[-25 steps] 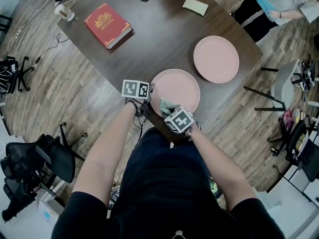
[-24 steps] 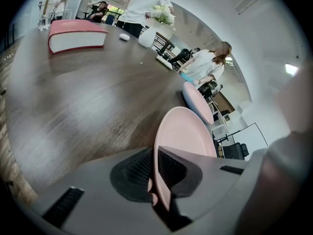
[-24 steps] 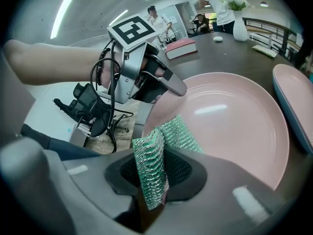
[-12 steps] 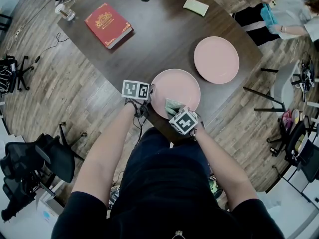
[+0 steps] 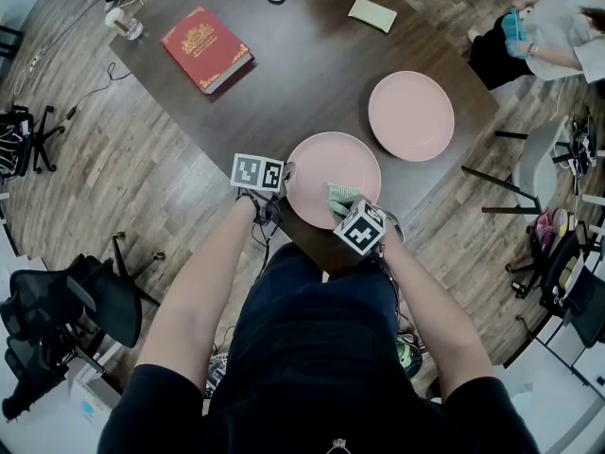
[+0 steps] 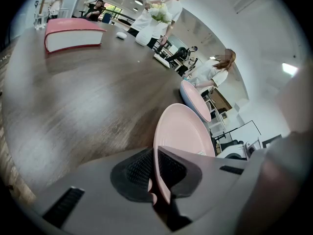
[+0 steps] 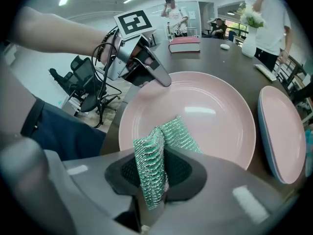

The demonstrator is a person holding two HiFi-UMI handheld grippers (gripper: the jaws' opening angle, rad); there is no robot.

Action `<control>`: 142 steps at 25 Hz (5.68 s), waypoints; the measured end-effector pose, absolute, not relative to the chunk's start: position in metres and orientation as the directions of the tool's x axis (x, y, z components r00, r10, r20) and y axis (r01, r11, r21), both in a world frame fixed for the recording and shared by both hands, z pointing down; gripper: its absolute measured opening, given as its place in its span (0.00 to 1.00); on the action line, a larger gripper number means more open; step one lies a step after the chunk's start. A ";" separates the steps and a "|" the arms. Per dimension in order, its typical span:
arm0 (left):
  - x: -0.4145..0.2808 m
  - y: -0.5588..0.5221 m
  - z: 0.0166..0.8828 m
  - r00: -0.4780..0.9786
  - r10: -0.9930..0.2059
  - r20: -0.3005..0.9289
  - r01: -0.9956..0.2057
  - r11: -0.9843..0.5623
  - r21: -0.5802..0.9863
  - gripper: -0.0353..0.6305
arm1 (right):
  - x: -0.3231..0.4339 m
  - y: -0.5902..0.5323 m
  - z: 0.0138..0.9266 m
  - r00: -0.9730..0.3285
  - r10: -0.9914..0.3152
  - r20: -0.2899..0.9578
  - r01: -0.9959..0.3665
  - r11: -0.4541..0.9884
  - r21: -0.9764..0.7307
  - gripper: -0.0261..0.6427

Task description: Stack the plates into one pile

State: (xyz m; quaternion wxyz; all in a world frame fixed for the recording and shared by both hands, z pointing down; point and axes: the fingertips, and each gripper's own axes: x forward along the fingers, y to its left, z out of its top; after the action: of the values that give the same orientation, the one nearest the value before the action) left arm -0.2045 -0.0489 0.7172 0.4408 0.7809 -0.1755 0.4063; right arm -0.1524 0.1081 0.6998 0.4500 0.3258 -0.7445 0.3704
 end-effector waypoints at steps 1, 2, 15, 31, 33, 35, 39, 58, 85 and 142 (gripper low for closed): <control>-0.205 -0.049 0.717 0.608 0.086 0.789 -0.632 -0.550 0.547 0.07 | -0.148 0.107 0.701 -0.371 -0.152 0.916 -0.815 0.525 -0.243 0.17; -0.205 -0.049 0.718 0.608 0.086 0.789 -0.631 -0.550 0.547 0.07 | -0.143 0.106 0.702 -0.356 -0.155 0.921 -0.814 0.536 -0.224 0.17; -0.204 -0.048 0.718 0.616 0.081 0.784 -0.643 -0.523 0.560 0.07 | -0.086 0.072 0.707 -0.184 -0.297 0.937 -0.769 0.638 0.051 0.17; -0.226 -0.040 0.714 0.664 -0.002 0.748 -0.699 -0.358 0.619 0.07 | -0.093 0.055 0.641 -0.277 -0.504 0.818 -0.873 0.488 0.005 0.17; -0.233 -0.038 0.712 0.670 -0.023 0.742 -0.707 -0.323 0.629 0.08 | -0.093 0.055 0.632 -0.274 -0.524 0.806 -0.878 0.479 0.013 0.17; -0.238 -0.037 0.708 0.678 -0.044 0.733 -0.710 -0.299 0.638 0.08 | -0.092 0.055 0.623 -0.271 -0.544 0.794 -0.883 0.470 0.021 0.17; -0.246 -0.036 0.689 0.696 -0.095 0.711 -0.707 -0.264 0.657 0.08 | -0.085 0.057 0.601 -0.258 -0.590 0.765 -0.904 0.428 0.025 0.17; -0.294 -0.008 0.569 0.607 -0.389 0.693 -0.769 -0.067 0.636 0.09 | -0.041 0.080 0.469 -0.193 -0.810 0.554 -0.968 0.249 0.027 0.17; -0.132 0.139 0.500 0.421 -0.694 0.584 -0.651 0.217 0.727 0.09 | 0.163 0.151 0.431 -0.413 -0.795 0.444 -0.888 0.460 -0.003 0.17; 0.014 -0.012 0.695 0.438 -0.444 0.782 -0.726 0.338 0.599 0.10 | 0.227 0.059 0.469 -0.275 -0.760 0.589 -0.929 0.368 0.040 0.17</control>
State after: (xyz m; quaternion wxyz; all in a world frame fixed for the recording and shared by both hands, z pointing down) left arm 0.0141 -0.0122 0.6950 0.6325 0.5646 -0.5183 0.1115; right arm 0.2273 0.0590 0.4689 0.2673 0.5395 -0.7825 0.1585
